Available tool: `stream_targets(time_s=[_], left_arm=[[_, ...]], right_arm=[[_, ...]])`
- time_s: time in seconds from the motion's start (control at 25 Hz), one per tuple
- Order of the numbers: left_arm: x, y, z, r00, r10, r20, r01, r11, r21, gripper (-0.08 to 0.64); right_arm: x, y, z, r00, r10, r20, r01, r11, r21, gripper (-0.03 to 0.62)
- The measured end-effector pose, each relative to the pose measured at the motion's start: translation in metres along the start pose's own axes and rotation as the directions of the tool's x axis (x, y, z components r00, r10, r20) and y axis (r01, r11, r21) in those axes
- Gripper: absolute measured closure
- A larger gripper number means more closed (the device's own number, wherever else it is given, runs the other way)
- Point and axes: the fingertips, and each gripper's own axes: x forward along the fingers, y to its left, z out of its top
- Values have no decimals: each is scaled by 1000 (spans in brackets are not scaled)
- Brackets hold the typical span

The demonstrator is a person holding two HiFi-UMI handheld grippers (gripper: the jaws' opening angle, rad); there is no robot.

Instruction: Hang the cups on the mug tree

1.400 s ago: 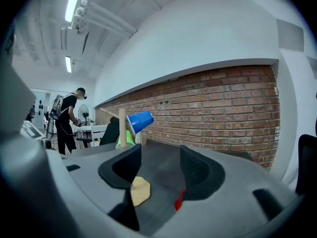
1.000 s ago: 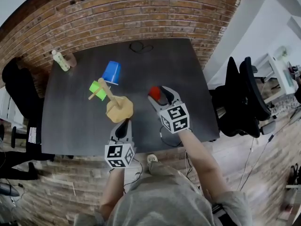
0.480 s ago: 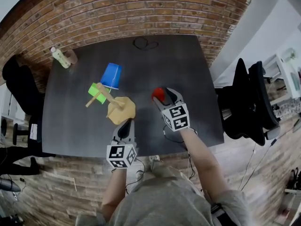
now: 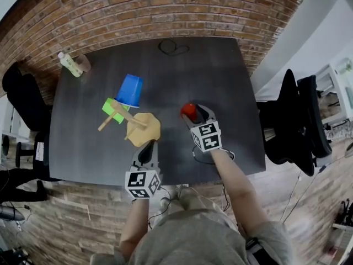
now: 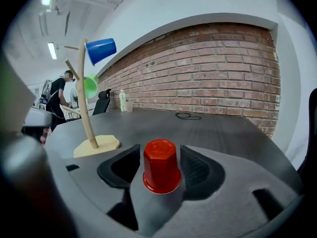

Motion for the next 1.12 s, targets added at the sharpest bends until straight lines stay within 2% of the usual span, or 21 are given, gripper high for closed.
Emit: stream_targets(time_s=[0.32, 0.6, 1.12], left_arm=[[5, 2, -2, 1000, -1, -7, 1, 1000, 6, 543], [6, 1, -6, 1000, -1, -14, 1, 1000, 4, 543], [-11, -4, 2, 999, -33, 3, 33, 999, 14, 543]], right_arm=[[9, -2, -8, 1000, 8, -24, -8, 1000, -12, 337], [9, -4, -12, 999, -3, -34, 2, 1000, -20, 370], [-23, 4, 20, 999, -28, 23, 28, 999, -16, 376]])
